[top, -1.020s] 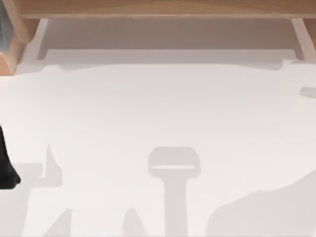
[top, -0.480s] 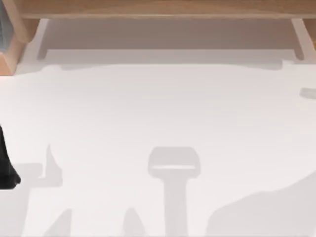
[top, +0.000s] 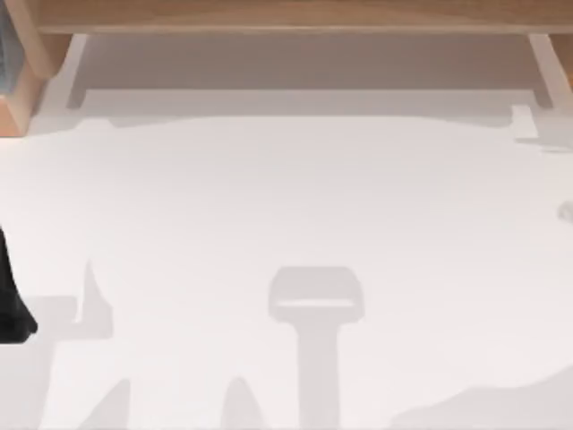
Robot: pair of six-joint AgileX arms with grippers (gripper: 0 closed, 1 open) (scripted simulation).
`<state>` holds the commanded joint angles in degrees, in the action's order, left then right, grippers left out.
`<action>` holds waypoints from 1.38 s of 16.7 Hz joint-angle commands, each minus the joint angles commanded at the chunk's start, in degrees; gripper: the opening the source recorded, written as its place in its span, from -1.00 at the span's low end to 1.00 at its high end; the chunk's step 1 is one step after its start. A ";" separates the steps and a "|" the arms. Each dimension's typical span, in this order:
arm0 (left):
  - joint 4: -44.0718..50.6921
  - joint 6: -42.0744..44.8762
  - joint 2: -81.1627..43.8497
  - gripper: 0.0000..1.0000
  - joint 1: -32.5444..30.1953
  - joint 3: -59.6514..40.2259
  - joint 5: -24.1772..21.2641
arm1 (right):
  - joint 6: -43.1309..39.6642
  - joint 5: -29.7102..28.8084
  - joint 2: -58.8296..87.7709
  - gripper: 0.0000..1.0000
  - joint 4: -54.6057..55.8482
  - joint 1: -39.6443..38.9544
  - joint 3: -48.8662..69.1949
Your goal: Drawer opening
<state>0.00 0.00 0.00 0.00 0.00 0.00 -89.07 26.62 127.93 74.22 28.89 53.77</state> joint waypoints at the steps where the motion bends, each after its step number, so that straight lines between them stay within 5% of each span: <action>1: 0.00 0.00 0.00 1.00 0.00 0.00 0.00 | -0.01 0.05 -0.09 -1.00 0.13 0.06 -0.18; 23: 0.00 0.00 0.00 1.00 0.00 0.00 0.00 | 0.02 8.56 -7.52 -1.00 12.19 7.87 -19.89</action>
<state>0.00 0.00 0.00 0.00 0.00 0.00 -89.05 35.19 120.41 86.42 36.76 33.88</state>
